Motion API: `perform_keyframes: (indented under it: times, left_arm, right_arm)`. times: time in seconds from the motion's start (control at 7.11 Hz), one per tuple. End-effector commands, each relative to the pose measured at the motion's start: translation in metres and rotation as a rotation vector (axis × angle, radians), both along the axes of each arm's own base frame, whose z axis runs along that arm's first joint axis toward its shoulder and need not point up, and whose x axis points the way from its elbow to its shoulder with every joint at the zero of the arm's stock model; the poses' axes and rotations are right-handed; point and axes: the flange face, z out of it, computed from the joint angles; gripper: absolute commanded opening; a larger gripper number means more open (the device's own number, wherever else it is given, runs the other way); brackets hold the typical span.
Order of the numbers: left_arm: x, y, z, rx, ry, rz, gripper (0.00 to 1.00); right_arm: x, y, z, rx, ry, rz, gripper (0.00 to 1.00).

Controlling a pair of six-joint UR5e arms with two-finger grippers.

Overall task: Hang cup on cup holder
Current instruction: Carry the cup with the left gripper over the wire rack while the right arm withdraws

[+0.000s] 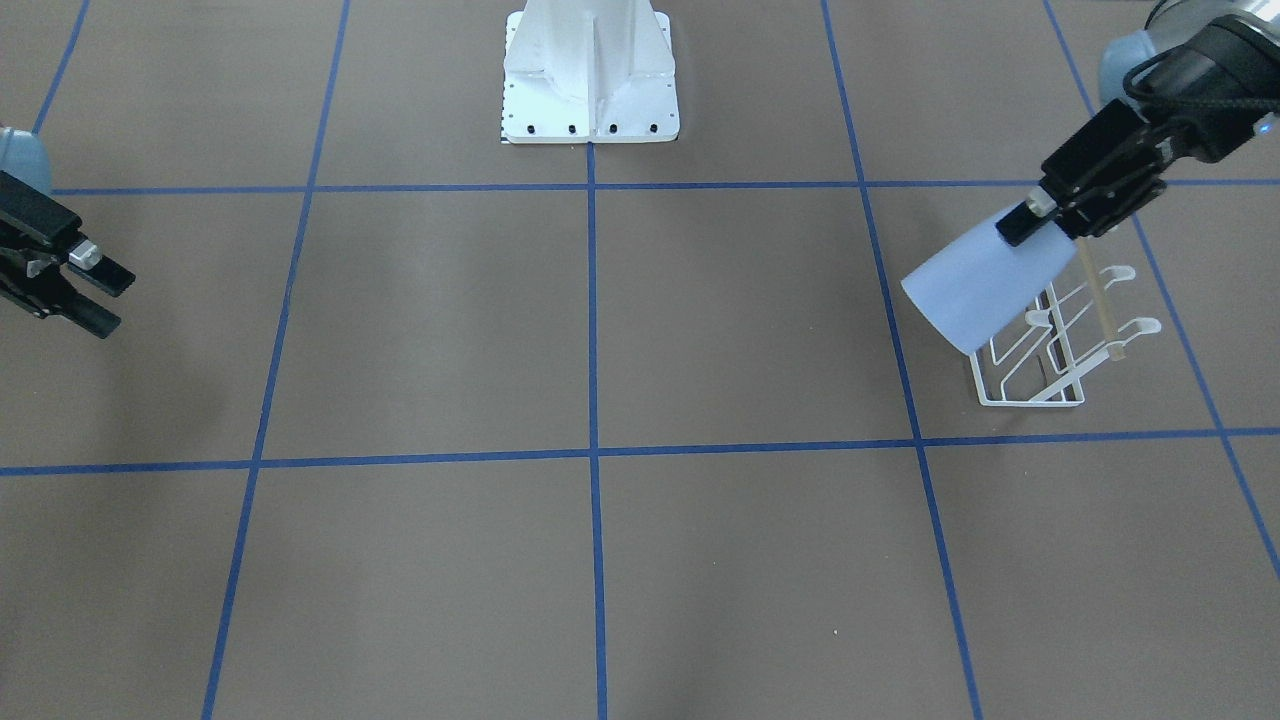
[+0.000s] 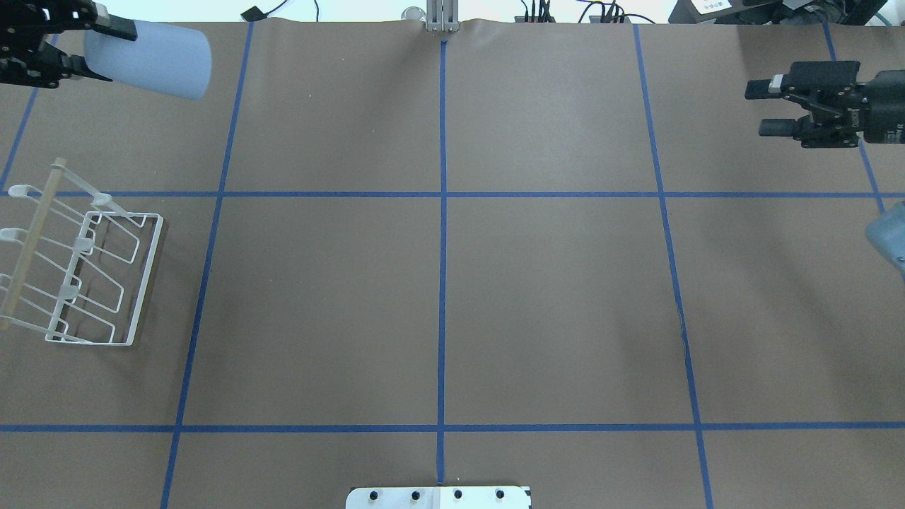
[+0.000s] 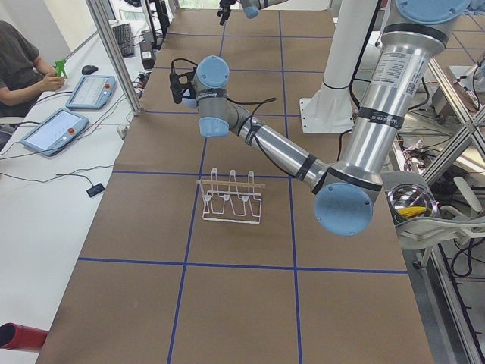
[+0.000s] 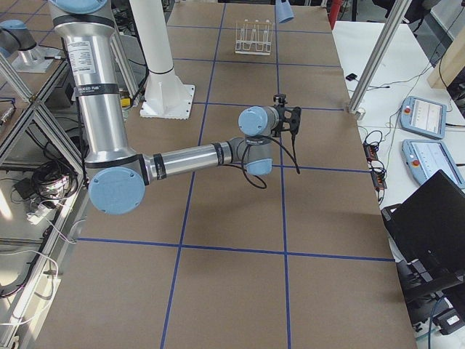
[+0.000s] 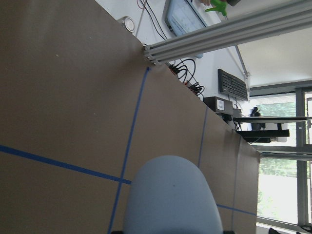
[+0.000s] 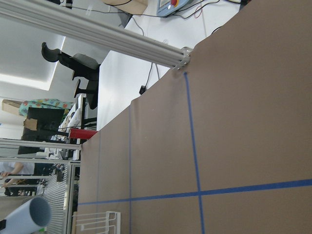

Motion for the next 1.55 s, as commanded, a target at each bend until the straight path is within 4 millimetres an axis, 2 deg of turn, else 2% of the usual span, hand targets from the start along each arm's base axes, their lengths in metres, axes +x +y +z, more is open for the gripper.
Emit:
perform_keyframes:
  times: [0.0, 0.14, 0.28, 0.42, 0.56, 0.7, 0.84, 1.12, 1.41]
  left_arm:
    - [-0.022, -0.017, 0.036, 0.064, -0.194, 0.04, 0.0]
    - [-0.031, -0.017, 0.064, 0.092, -0.272, 0.054, 0.0]
    - [-0.032, -0.022, 0.08, 0.127, -0.376, 0.049, 0.0]
    - [-0.034, -0.026, 0.088, 0.152, -0.473, 0.079, 0.0]
    - [-0.037, -0.024, 0.089, 0.146, -0.555, 0.106, 0.0]
    - [-0.033, -0.017, 0.09, 0.116, -0.607, 0.162, 0.0]
    - [-0.03, -0.006, 0.082, 0.08, -0.63, 0.208, 0.0]
    - [0.008, 0.006, 0.079, 0.047, -0.64, 0.3, 0.0]
    - [0.039, 0.01, 0.079, 0.034, -0.647, 0.363, 0.0]
  right_arm:
    - [0.03, -0.007, 0.036, 0.015, 0.191, 0.043, 1.0]
    - [0.031, -0.013, 0.045, 0.046, 0.271, 0.026, 1.0]
    - [0.036, -0.022, 0.055, 0.088, 0.371, 0.012, 1.0]
    - [0.049, -0.032, 0.063, 0.14, 0.488, -0.01, 1.0]
    - [0.059, -0.04, 0.072, 0.147, 0.567, -0.04, 1.0]
    - [0.061, -0.043, 0.077, 0.116, 0.601, -0.072, 1.0]
    - [0.069, -0.044, 0.081, 0.06, 0.633, -0.111, 1.0]
    - [0.083, -0.043, 0.092, 0.128, 0.719, -0.179, 1.0]
    - [0.082, -0.019, 0.109, 0.13, 0.74, -0.215, 1.0]
